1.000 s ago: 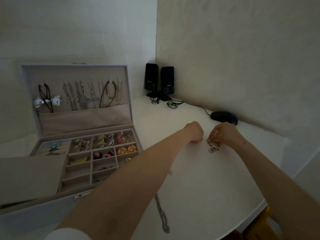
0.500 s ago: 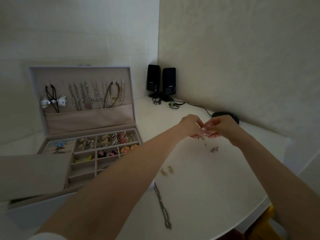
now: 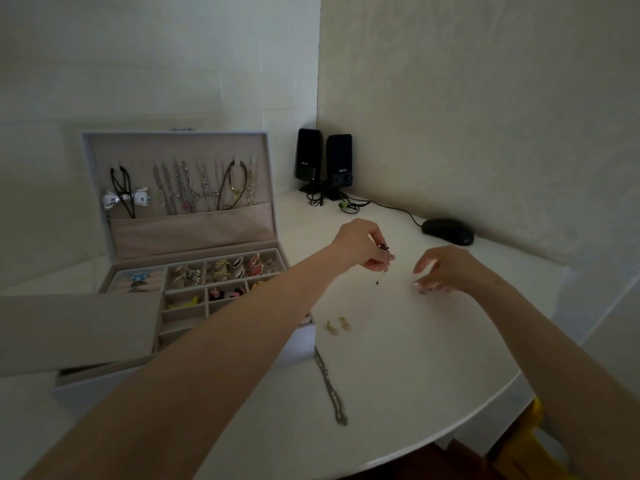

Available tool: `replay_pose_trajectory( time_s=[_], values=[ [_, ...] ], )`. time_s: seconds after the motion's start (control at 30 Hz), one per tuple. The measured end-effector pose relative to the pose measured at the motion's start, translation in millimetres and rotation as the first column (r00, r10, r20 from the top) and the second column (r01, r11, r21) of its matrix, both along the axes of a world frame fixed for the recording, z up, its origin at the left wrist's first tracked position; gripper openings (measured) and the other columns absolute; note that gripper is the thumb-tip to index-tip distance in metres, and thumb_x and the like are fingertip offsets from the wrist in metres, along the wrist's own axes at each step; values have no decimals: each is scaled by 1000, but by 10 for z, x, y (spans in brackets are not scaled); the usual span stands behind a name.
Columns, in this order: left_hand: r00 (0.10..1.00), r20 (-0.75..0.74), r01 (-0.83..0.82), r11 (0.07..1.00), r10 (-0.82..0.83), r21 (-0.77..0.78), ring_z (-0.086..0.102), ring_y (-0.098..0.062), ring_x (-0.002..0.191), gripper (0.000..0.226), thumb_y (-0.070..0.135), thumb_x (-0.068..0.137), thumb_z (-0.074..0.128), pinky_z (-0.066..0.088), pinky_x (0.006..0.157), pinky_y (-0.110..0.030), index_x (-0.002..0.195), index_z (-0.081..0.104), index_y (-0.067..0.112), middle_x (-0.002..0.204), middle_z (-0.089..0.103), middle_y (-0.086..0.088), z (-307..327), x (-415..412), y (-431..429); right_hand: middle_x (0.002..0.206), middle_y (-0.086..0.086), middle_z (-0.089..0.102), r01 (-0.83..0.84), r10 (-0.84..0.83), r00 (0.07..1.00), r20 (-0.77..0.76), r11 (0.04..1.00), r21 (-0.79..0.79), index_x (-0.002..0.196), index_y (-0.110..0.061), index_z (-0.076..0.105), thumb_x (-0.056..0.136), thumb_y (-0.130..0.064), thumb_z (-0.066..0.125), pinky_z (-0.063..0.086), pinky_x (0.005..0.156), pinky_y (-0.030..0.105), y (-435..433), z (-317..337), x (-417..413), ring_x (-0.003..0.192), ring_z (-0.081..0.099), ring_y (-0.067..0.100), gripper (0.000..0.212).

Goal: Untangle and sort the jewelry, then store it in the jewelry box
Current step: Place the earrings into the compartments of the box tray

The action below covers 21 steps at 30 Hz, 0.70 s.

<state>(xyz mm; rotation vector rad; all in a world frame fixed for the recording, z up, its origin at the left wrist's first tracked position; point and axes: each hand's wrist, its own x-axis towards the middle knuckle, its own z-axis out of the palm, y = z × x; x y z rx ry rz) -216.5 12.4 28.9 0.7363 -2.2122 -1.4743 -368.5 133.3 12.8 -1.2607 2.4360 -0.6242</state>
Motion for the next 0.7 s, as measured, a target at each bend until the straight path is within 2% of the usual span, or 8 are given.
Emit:
replay_pose_trajectory(
  time_s=[0.1, 0.2, 0.37, 0.43, 0.57, 0.7],
  values=[
    [1000, -11, 24, 1000, -24, -15, 65, -19, 55, 19, -4, 76, 73, 58, 57, -23, 77, 55, 3, 81, 66, -25, 46, 111, 42, 66, 3, 64, -6, 6, 1000, 5, 997, -76, 79, -11, 69, 69, -10, 83, 44, 53, 15, -19, -95, 56, 54, 56, 10, 17],
    [999, -42, 31, 999, -33, -33, 65, -13, 52, 17, -4, 78, 72, 56, 55, -20, 85, 57, 1, 74, 66, -17, 144, 329, 78, 61, 0, 63, 11, -9, 1000, 13, 993, -121, 74, -8, 72, 69, -8, 82, 44, 57, 13, -63, -132, 104, 55, 57, 8, 12],
    [1000, -24, -14, 997, 12, -82, 69, -19, 66, 15, 2, 80, 71, 58, 63, -23, 90, 59, 1, 80, 69, -15, 338, 934, 77, 49, -7, 62, -25, 44, 996, 78, 972, -233, 70, -2, 72, 66, -1, 83, 47, 52, 7, -151, -203, 277, 41, 57, -1, 11],
    [998, -37, -55, 994, 52, -91, 70, -19, 71, 12, 2, 81, 69, 58, 63, -23, 89, 60, 4, 81, 70, -13, 423, 1231, 84, 52, -3, 63, -31, 58, 993, 98, 965, -260, 69, -2, 71, 66, 0, 82, 47, 50, 7, -192, -222, 361, 41, 56, -1, 11],
    [991, -36, -134, 972, 130, -194, 70, -13, 71, 9, 6, 81, 67, 54, 62, -16, 88, 63, 8, 82, 72, -5, 565, 1835, 123, 60, 4, 65, -65, 94, 992, 85, 955, -289, 71, -1, 71, 68, -2, 81, 47, 51, 8, -257, -223, 491, 52, 58, 10, 11],
    [984, -62, -172, 976, 165, -132, 71, -16, 77, 12, -1, 83, 62, 54, 64, -17, 95, 59, -1, 87, 74, -10, 611, 2271, 126, 60, 1, 66, -91, 133, 987, 94, 929, -359, 72, -1, 71, 72, -4, 79, 47, 49, 9, -331, -81, 707, 47, 57, 3, 8]
  ],
)
